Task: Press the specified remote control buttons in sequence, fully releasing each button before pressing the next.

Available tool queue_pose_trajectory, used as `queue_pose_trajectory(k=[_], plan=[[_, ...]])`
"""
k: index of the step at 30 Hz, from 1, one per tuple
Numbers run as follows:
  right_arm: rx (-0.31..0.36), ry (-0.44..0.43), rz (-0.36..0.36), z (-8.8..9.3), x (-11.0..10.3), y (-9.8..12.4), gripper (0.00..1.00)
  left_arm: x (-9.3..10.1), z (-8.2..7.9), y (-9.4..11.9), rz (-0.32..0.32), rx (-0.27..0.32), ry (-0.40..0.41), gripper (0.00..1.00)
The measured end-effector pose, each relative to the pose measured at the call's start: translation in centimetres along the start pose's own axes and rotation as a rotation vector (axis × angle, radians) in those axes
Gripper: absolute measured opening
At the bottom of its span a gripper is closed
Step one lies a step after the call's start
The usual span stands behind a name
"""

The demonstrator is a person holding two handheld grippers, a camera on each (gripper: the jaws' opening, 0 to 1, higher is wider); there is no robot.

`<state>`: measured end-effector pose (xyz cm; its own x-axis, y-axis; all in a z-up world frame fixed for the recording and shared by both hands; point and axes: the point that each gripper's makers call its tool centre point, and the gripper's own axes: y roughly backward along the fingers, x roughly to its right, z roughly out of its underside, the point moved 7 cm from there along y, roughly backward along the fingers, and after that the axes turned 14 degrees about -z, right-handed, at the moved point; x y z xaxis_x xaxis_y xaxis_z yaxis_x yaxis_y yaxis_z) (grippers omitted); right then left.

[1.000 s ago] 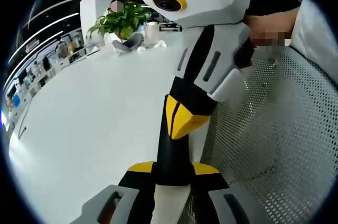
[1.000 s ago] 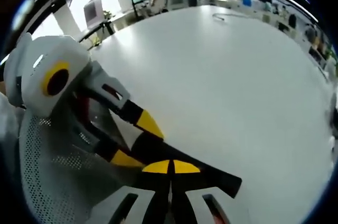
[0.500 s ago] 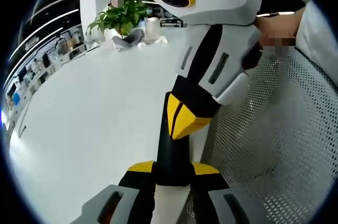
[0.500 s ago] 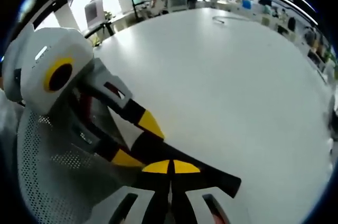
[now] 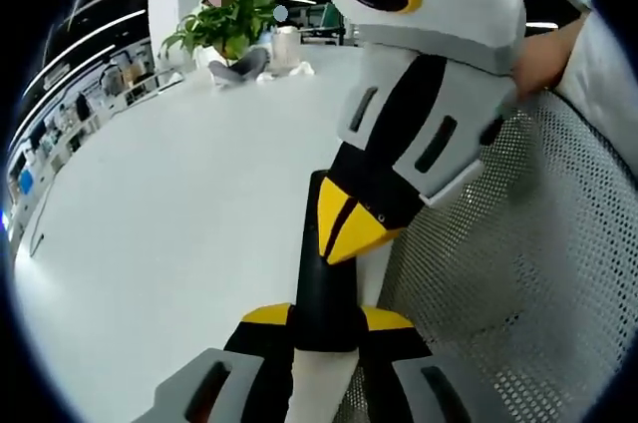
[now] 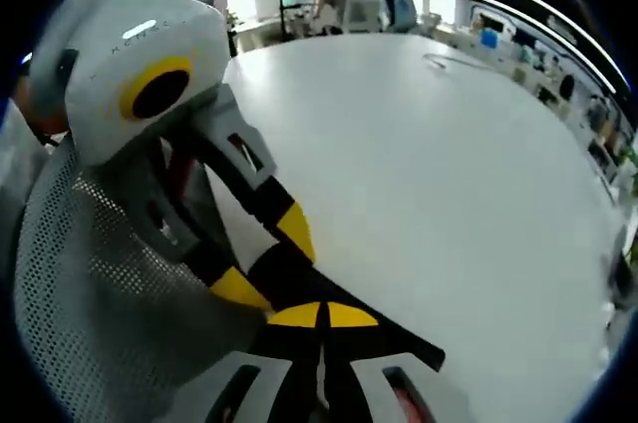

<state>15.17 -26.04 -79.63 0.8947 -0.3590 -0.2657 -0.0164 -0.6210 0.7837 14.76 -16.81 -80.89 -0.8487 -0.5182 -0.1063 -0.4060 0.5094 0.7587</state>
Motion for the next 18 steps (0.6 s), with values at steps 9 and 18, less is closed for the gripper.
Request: queue_pose_trajectory(k=[9, 18], plan=[[0.090, -0.189, -0.083, -0.8, -0.2, 1.0, 0.00, 0.3, 0.2, 0.0, -0.010, 0.041, -0.038, 0.24], [0.334, -0.255, 0.060, -2.4, 0.8, 7.3, 0.00, 0.2, 0.3, 0.0, -0.007, 0.056, -0.043, 0.24]])
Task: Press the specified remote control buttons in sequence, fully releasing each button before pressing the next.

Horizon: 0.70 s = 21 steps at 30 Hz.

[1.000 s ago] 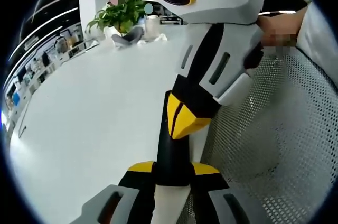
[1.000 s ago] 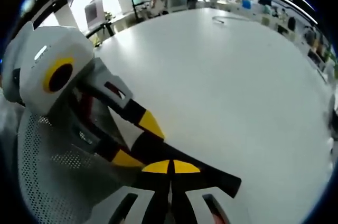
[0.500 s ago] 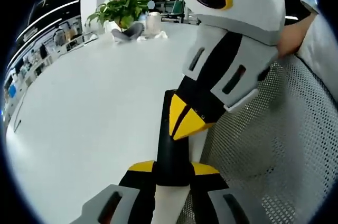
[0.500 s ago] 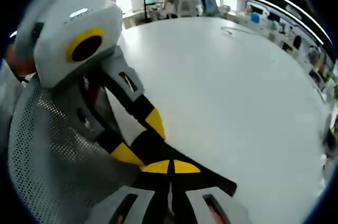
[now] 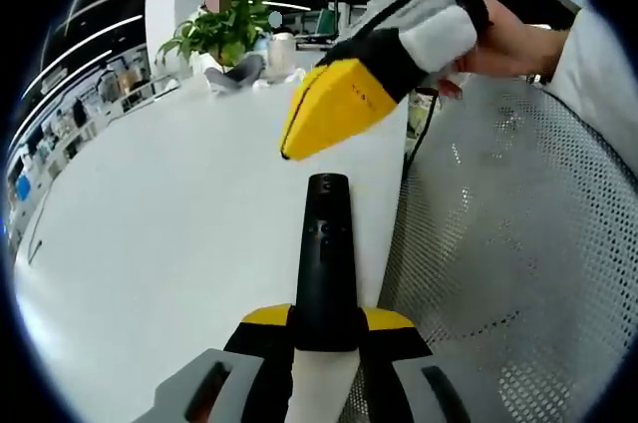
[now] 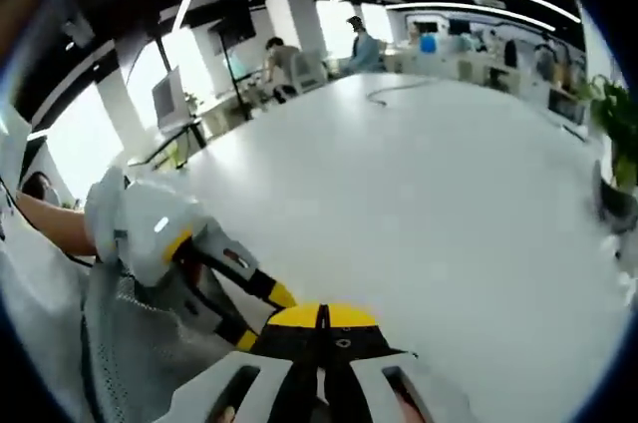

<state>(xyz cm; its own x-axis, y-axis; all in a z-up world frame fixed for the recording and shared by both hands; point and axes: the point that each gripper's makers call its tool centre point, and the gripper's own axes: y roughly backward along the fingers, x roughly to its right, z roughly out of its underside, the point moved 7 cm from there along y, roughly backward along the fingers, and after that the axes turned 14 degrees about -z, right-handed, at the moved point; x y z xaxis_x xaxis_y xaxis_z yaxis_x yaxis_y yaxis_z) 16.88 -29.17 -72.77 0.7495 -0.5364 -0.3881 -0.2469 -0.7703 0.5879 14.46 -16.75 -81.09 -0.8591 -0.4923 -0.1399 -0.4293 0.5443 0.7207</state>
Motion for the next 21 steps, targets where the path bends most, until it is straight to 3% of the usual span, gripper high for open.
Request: queue_pose_trajectory(k=[3, 5, 8, 12, 16, 21], plan=[[0.045, 0.040, 0.066, -0.3, 0.4, 1.4, 0.00, 0.1, 0.0, -0.1, -0.005, 0.000, -0.010, 0.24], [0.115, 0.080, 0.081, -0.6, 0.3, 2.5, 0.00, 0.1, 0.0, -0.1, -0.009, 0.000, -0.021, 0.24], [0.236, 0.058, 0.079, -1.2, 0.0, 4.0, 0.00, 0.1, -0.1, -0.1, -0.019, -0.002, -0.021, 0.25], [0.321, 0.178, 0.189, -2.0, 0.2, 6.0, 0.00, 0.1, -0.1, -0.4, -0.020, 0.011, -0.022, 0.25], [0.395, 0.155, 0.232, -2.3, 0.5, 7.8, 0.00, 0.1, -0.1, -0.3, -0.022, 0.009, -0.019, 0.25], [0.469, 0.167, 0.349, -1.9, 1.2, 9.8, 0.16, 0.1, -0.2, -0.3, -0.023, 0.009, -0.018, 0.25]])
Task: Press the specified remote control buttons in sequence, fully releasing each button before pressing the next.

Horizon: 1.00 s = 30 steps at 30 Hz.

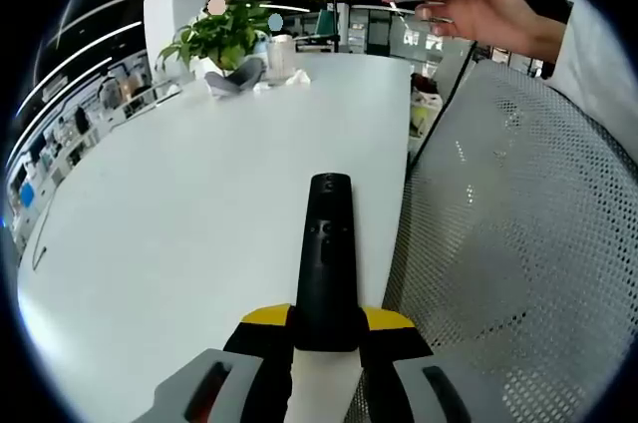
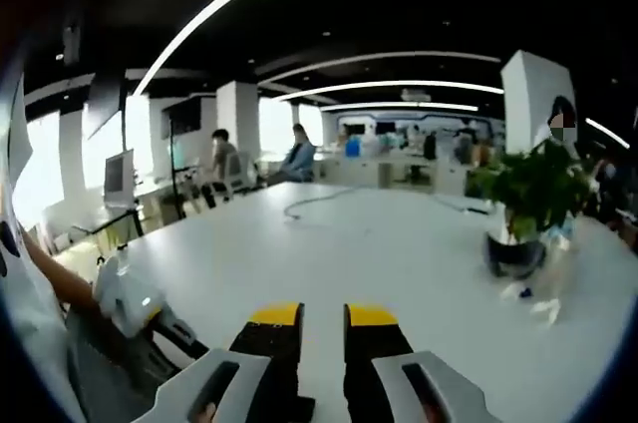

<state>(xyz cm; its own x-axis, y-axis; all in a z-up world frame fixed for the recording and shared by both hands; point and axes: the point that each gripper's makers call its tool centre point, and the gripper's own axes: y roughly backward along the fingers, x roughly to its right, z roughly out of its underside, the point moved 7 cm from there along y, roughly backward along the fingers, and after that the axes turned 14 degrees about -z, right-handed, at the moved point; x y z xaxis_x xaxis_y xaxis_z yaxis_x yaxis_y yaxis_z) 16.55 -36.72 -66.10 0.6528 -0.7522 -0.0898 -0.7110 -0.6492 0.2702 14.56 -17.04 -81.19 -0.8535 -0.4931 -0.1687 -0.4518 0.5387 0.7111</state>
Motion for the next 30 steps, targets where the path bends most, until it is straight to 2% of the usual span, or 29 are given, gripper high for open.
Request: queue_pose_trajectory(k=[3, 11, 13, 16, 18, 21, 22, 25, 29, 30], plan=[[-0.027, -0.012, 0.032, 0.5, 0.4, 0.6, 0.20, 0.0, 0.0, 0.0, -0.001, -0.001, 0.001, 0.25], [0.018, -0.020, 0.120, 0.9, 1.2, 1.8, 0.41, 0.0, -0.1, 0.0, -0.001, -0.012, 0.000, 0.25], [0.020, -0.046, 0.126, 1.1, 1.6, 1.9, 0.37, 0.0, -0.1, 0.0, -0.002, -0.017, -0.003, 0.25], [0.020, -0.052, 0.154, 1.4, 1.9, 2.0, 0.41, -0.1, -0.1, 0.0, 0.003, -0.014, -0.006, 0.25], [0.051, -0.059, 0.171, 1.4, 2.1, 2.2, 0.51, -0.1, -0.1, 0.0, 0.005, -0.012, -0.008, 0.25], [0.169, -0.088, 0.205, 0.9, 2.5, 2.3, 0.66, -0.1, -0.1, 0.0, 0.006, -0.017, -0.013, 0.25], [0.188, -0.081, 0.217, 0.8, 2.6, 2.5, 0.69, -0.1, -0.1, 0.0, 0.006, -0.020, -0.014, 0.25], [0.181, -0.062, 0.236, 0.9, 2.7, 2.4, 0.72, -0.1, -0.2, 0.0, -0.001, -0.031, -0.013, 0.25], [0.141, -0.083, 0.229, 1.7, 2.9, 1.7, 0.73, 0.0, -0.2, 0.0, -0.004, -0.035, -0.011, 0.24], [0.157, -0.085, 0.228, 1.6, 2.9, 1.9, 0.73, 0.0, -0.2, 0.0, -0.004, -0.037, -0.011, 0.24]])
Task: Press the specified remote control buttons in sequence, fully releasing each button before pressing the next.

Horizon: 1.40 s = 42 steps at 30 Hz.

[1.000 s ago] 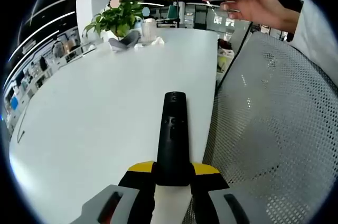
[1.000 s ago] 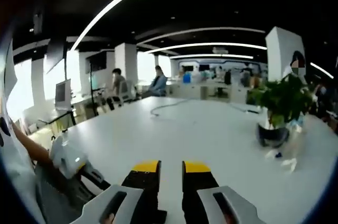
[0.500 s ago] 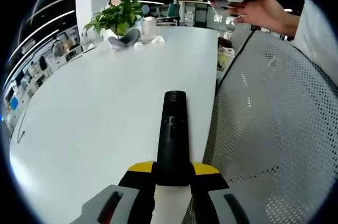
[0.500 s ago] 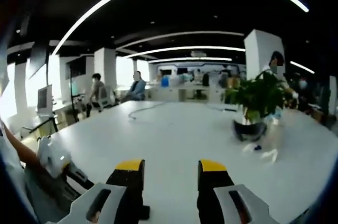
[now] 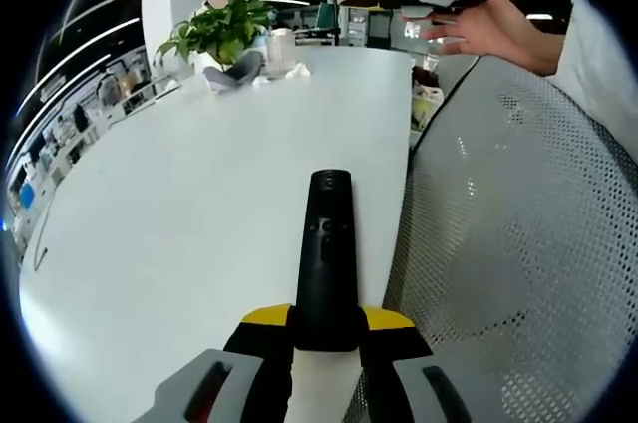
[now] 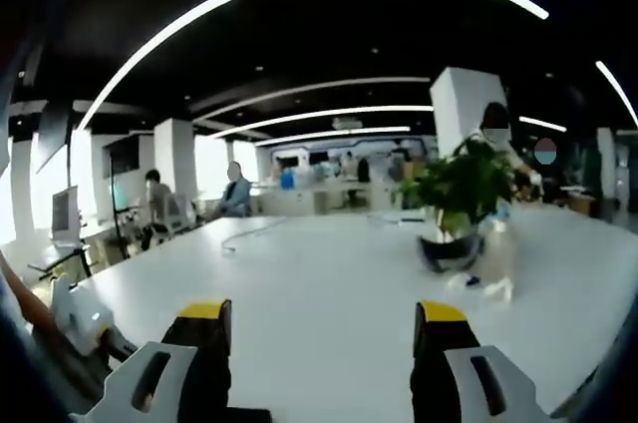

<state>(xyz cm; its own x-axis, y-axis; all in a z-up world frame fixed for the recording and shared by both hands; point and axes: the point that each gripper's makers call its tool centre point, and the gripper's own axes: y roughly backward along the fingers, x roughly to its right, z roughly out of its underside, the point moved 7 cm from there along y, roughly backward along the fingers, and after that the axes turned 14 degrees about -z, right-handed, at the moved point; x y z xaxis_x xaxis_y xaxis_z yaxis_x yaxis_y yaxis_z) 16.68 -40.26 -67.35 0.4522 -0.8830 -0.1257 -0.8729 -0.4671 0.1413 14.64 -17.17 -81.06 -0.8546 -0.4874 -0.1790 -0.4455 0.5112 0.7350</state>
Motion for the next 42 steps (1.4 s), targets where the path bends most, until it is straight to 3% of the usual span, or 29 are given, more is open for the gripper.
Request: queue_pose_trajectory(k=[3, 6, 10, 14, 42], plan=[[0.044, -0.022, 0.004, -0.2, 0.2, 0.2, 0.76, 0.0, 0.0, 0.0, -0.001, -0.007, 0.001, 0.24], [0.025, -0.090, -0.018, 0.1, 0.0, 0.1, 0.76, 0.0, 0.0, 0.0, -0.002, -0.008, 0.004, 0.24], [0.030, -0.047, 0.004, 0.0, -0.1, 0.1, 0.79, 0.0, -0.1, 0.0, 0.001, -0.012, -0.004, 0.24], [-0.009, -0.056, -0.007, 0.4, -0.2, -0.1, 0.78, -0.1, -0.1, 0.0, 0.004, -0.017, -0.009, 0.24], [-0.075, 0.001, -0.028, 1.1, -0.8, -0.5, 0.76, -2.3, -0.6, -0.6, 0.055, -0.082, -0.090, 0.24]])
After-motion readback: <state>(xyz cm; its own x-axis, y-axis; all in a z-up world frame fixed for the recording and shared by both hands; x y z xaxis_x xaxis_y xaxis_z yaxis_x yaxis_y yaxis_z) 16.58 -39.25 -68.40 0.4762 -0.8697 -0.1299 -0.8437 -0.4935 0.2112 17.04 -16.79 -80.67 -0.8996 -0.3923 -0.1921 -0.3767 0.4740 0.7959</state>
